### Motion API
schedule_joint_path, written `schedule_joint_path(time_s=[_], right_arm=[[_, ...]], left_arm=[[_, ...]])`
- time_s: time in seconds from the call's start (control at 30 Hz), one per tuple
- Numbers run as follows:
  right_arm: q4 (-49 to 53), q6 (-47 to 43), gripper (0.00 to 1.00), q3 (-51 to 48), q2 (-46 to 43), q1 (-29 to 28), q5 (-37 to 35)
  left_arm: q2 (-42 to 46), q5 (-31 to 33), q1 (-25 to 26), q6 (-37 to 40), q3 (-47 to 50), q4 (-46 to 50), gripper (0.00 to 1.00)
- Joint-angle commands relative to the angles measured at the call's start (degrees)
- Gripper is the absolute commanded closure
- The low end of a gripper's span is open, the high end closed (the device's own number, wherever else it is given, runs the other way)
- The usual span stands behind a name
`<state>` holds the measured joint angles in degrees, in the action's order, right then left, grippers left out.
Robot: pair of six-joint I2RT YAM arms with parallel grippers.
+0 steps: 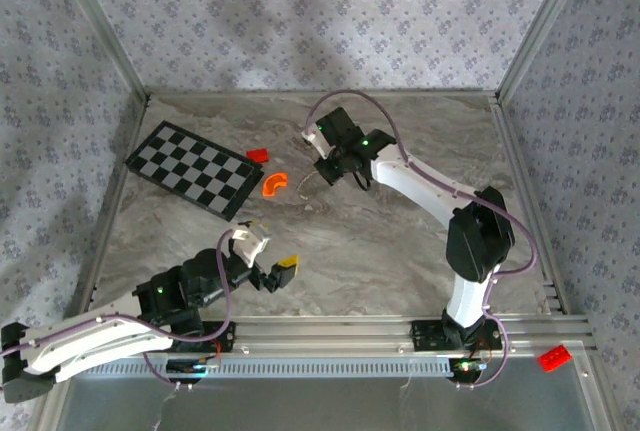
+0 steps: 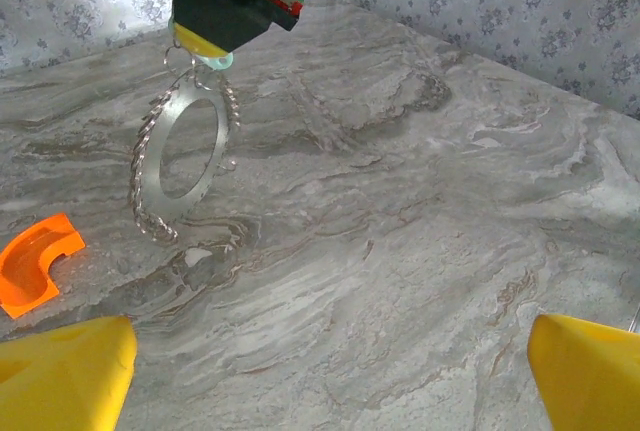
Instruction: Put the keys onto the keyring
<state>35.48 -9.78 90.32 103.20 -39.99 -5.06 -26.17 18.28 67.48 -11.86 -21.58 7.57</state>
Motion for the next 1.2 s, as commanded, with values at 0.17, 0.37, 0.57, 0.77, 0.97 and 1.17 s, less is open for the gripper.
schedule_joint_path(time_s=[0.17,0.37,0.57,0.77,0.97,1.17], right_arm=[[-3.5,2.2,1.0,-4.5,-2.4,0.4,4.5],[-5.2,3.1,1.0,-10.1,-5.4,0.2,5.7],[-5.6,4.5,1.0,-15.1,-7.4,0.3,8.0],[-6.9,6.9,1.0,-20.5,-9.9,0.2,8.6],[-10.3,10.0,1.0,-28.0,-12.7,0.0,9.9],[-12.2,11.9,1.0,-32.1,-14.1,-0.3,11.3]], left_arm=[[7.4,3.9,-0.2,2.4,0.2,3.6,0.01],[8.5,4.7,-0.2,3.6,-0.5,4.3,0.01],[6.5,4.7,-0.2,4.4,-0.7,3.1,0.01],[4.3,4.2,-0.2,4.7,-1.4,2.0,0.01],[4.5,4.0,-0.2,4.6,-0.7,0.8,0.0],[4.4,4.5,-0.3,5.0,-0.8,1.0,0.01]])
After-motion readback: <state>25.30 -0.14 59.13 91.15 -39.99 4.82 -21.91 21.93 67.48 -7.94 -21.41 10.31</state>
